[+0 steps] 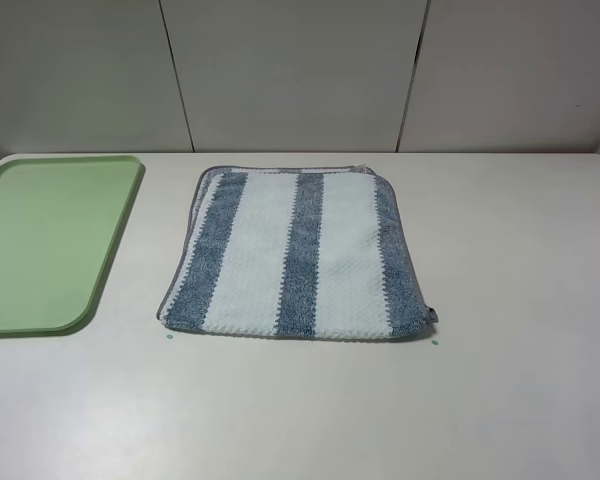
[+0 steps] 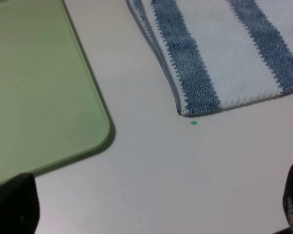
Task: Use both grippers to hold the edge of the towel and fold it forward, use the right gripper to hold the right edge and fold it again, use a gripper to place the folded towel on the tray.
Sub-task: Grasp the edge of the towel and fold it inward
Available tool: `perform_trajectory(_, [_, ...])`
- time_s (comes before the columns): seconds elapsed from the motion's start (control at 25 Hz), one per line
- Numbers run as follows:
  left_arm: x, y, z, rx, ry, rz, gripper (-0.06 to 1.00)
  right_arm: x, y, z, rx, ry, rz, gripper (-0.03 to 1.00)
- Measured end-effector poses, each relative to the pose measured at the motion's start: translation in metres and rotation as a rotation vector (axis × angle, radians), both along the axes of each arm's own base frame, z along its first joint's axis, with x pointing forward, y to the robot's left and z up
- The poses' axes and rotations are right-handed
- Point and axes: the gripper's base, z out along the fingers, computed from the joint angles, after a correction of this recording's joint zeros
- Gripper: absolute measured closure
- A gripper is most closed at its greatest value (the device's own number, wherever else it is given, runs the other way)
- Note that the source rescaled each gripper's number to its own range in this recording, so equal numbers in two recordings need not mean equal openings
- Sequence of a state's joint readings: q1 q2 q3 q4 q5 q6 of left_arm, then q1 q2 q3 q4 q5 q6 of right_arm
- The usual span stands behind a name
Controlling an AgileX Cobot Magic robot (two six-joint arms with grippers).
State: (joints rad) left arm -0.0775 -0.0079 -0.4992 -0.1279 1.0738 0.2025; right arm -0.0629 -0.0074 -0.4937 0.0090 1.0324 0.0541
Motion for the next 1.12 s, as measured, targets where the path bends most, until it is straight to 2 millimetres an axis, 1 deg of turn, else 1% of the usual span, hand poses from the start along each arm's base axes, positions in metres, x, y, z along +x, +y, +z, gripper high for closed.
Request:
perform_trajectory(0.88, [0.000, 0.000, 0.000, -0.007, 0.000, 0.005, -0.06, 0.000, 0.000, 0.000, 0.000, -0.001, 0.000, -0.03])
perform_trajectory(1.12, [0.001, 0.000, 0.003, -0.055, -0.018, 0.037, -0.05, 0.000, 0.000, 0.011, -0.003, -0.038, 0.000, -0.03])
